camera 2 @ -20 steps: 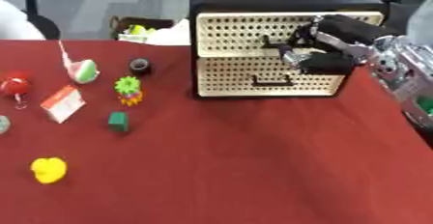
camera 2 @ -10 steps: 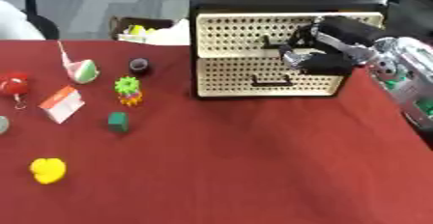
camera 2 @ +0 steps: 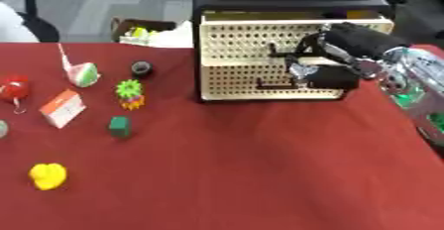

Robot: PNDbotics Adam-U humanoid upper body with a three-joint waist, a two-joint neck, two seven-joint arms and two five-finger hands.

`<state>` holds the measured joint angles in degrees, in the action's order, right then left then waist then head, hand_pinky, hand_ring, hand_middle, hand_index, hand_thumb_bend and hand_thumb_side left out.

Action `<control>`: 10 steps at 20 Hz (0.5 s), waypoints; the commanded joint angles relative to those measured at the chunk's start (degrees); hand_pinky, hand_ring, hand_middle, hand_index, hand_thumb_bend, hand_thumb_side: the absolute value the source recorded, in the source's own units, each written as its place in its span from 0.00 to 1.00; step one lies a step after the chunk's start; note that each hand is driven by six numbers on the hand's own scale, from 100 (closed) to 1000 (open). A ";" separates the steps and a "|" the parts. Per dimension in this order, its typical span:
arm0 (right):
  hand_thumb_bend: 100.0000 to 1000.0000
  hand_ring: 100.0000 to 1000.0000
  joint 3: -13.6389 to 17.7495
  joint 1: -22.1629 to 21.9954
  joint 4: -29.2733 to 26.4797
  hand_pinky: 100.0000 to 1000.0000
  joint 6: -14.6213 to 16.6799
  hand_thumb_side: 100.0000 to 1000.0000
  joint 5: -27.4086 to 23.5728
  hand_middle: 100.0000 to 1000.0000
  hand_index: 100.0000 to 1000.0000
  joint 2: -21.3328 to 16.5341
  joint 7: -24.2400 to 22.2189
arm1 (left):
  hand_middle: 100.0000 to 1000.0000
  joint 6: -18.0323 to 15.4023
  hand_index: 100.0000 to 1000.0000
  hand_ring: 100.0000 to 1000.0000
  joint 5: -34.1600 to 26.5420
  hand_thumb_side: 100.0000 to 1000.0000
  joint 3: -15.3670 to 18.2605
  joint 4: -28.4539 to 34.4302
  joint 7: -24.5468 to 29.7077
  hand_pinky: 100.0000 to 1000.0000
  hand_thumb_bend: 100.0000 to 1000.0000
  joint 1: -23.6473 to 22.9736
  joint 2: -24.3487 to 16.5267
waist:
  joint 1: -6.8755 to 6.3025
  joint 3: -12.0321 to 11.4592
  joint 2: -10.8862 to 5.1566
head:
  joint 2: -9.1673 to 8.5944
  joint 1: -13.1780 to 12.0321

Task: Pick up objects from table and place into drawer.

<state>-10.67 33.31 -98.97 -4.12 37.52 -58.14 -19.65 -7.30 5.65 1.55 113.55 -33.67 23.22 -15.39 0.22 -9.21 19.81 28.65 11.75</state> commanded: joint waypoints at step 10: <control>0.00 0.00 -0.15 -5.21 -9.14 0.00 -2.05 1.00 1.29 0.00 0.51 -4.64 0.24 | 0.57 0.12 0.73 0.53 -0.20 0.81 0.06 1.04 -0.16 0.41 0.00 0.36 -0.47 | -0.20 0.43 -1.50 | 0.20 0.01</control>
<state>-10.95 27.97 -106.49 -5.99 38.38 -60.65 -19.34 -7.20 5.64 1.55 113.55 -33.78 23.20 -15.05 0.10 -8.80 19.53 28.70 11.75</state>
